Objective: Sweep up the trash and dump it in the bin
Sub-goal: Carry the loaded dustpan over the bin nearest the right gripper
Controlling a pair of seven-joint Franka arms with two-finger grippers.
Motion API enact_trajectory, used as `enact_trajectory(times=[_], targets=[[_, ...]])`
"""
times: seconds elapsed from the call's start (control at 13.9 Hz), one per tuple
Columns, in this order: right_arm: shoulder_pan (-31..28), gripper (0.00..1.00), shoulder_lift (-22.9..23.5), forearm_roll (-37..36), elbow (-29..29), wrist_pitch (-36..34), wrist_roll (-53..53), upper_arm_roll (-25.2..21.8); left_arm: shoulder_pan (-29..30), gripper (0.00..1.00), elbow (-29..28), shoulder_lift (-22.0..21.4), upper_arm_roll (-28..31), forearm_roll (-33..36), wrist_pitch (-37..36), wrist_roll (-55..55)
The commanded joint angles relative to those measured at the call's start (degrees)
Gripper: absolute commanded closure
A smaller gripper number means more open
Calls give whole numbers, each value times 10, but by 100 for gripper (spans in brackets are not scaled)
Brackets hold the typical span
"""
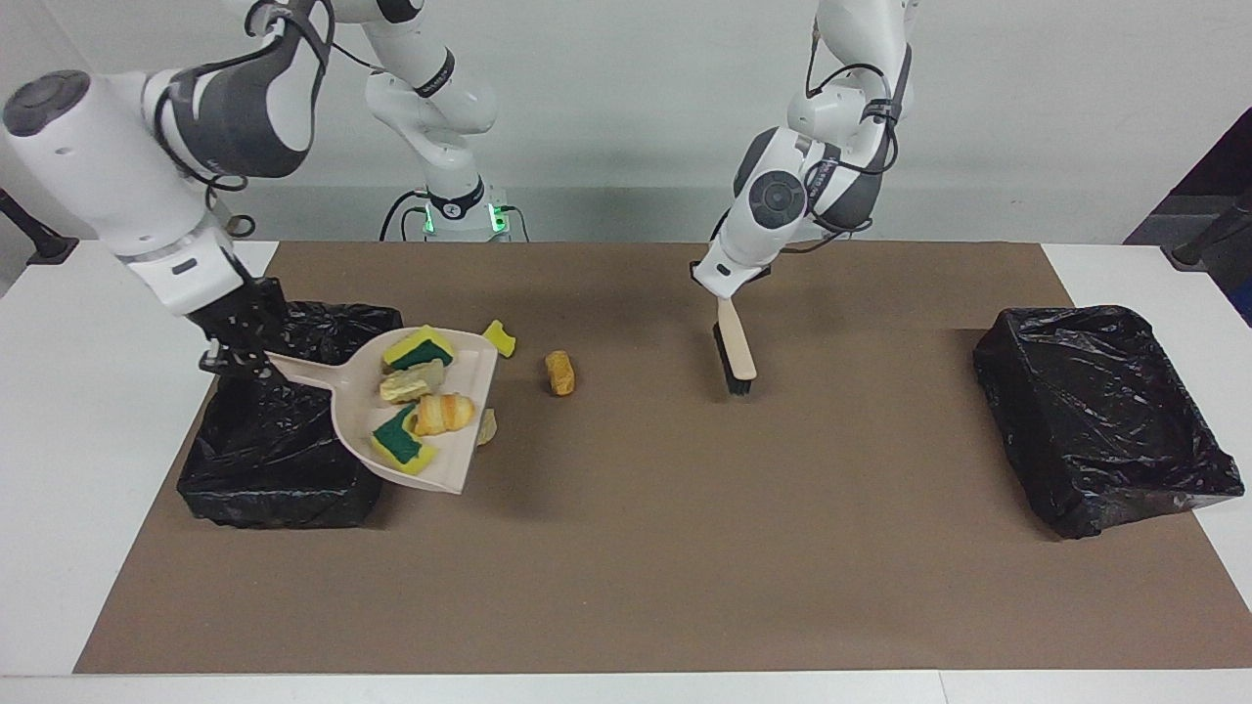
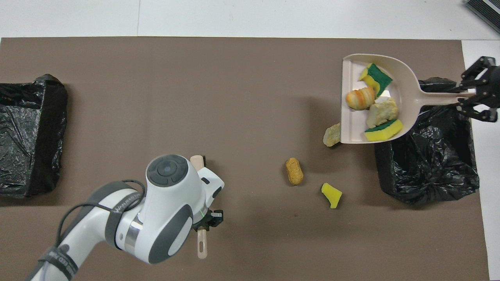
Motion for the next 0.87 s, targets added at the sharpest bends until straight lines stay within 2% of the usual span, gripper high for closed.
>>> enact_trajectory(times=[0.0, 0.14, 0.29, 0.58, 0.72, 0.79], targets=[[-57, 100, -66, -3, -108, 45, -48, 6, -63, 100, -77, -83, 10, -42, 28, -3], [-89, 100, -95, -38, -163, 104, -79, 5, -82, 100, -97, -82, 10, -43, 55, -40], [-105, 100, -107, -84, -192, 131, -75, 5, -79, 100, -109, -76, 11, -75, 79, -134], [-136, 100, -117, -124, -227, 159, -67, 1, -75, 94, -122, -76, 13, -105, 100, -136], [-128, 100, -117, -199, -232, 157, -31, 5, -29, 77, -123, -69, 13, -164, 111, -135], [-116, 100, -117, -239, -231, 152, -4, 6, -19, 75, -121, -65, 13, -175, 111, -135]])
